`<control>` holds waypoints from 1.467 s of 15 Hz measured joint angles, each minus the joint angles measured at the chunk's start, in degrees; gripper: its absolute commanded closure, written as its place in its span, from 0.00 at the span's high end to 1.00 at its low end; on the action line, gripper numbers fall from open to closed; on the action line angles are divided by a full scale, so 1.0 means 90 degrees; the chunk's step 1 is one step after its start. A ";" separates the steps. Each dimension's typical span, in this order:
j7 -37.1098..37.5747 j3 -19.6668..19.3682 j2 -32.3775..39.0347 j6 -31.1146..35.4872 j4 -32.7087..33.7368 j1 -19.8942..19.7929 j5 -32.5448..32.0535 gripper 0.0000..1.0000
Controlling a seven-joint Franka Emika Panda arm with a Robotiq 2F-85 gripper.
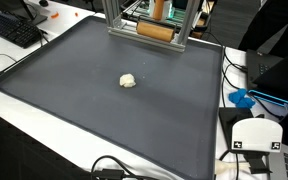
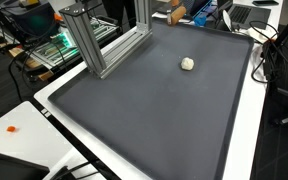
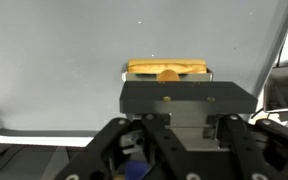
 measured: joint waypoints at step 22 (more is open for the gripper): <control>0.2413 -0.0418 0.2448 0.0647 0.1448 -0.0076 -0.1753 0.22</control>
